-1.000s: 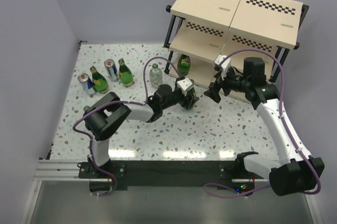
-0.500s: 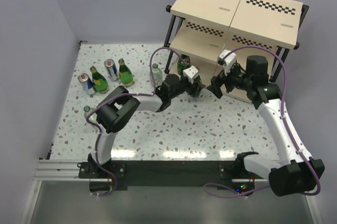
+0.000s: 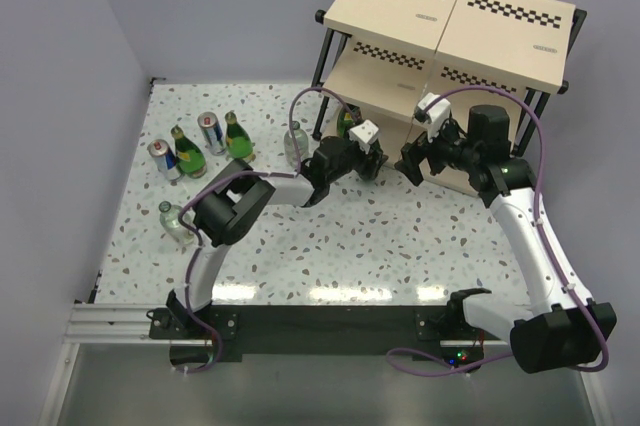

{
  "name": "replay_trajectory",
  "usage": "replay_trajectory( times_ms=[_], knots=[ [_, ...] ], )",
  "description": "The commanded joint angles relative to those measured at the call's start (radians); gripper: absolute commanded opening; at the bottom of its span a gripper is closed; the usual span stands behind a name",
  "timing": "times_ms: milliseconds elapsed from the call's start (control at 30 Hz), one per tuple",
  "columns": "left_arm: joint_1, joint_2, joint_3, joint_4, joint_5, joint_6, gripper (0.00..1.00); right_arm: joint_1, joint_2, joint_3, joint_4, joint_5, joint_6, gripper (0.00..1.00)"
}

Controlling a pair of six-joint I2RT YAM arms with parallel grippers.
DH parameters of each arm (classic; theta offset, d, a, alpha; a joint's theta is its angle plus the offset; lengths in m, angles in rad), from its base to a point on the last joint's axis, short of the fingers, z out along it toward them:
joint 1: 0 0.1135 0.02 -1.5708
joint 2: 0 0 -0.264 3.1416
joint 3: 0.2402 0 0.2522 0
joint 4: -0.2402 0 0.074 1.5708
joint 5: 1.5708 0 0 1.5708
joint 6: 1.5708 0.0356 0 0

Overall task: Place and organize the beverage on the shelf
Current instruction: Place the drink on the shelf.

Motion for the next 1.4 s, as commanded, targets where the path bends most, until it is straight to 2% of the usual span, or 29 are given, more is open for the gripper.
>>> replay_trajectory(
  times_ms=[0, 833, 1367],
  knots=[
    [0.006, -0.035, 0.081, 0.193, -0.024, -0.014, 0.00, -0.006, -0.010, 0.040, 0.035, 0.002, 0.015, 0.99],
    [0.010, 0.000, 0.127, 0.216, -0.055, 0.003, 0.00, -0.011, -0.007, 0.035, 0.038, -0.005, 0.016, 0.99],
    [0.013, 0.073, 0.237, 0.194, -0.081, 0.019, 0.00, -0.016, -0.005, 0.037, 0.035, -0.007, 0.016, 0.99]
  ],
)
